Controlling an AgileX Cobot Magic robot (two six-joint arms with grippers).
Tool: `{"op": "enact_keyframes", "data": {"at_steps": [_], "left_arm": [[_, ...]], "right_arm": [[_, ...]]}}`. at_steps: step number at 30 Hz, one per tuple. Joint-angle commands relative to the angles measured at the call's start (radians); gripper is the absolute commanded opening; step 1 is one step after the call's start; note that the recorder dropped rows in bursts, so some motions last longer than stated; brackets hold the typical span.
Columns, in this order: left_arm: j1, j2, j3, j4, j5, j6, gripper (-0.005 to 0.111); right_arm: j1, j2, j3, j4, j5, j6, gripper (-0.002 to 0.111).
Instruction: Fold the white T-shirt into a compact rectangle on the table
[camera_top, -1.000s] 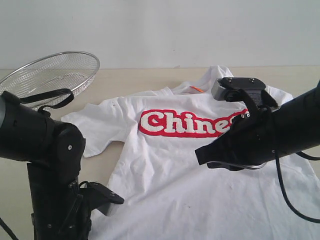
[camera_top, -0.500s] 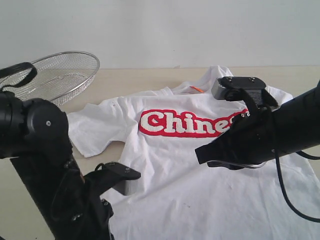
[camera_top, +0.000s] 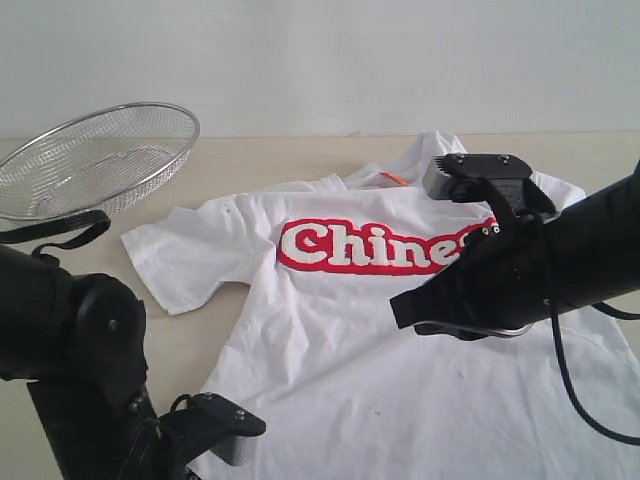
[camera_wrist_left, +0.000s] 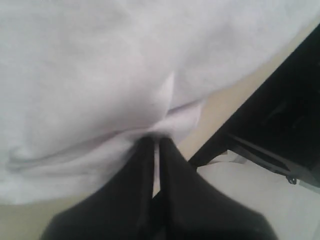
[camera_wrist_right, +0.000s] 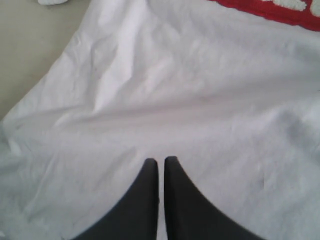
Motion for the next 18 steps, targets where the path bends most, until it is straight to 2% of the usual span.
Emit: {"op": "enact_keyframes", "data": {"at_steps": [1, 6, 18], "left_arm": [[-0.008, 0.029, 0.004, 0.009, 0.032, -0.010, 0.004], [-0.008, 0.029, 0.004, 0.093, 0.059, -0.073, 0.004], [-0.008, 0.010, 0.056, 0.132, 0.082, -0.088, 0.004]], "right_arm": [[-0.003, -0.011, 0.004, -0.003, 0.005, -0.011, 0.000], [-0.003, -0.011, 0.004, -0.003, 0.003, -0.015, 0.000], [-0.003, -0.011, 0.004, -0.003, -0.009, -0.024, 0.000]]}}
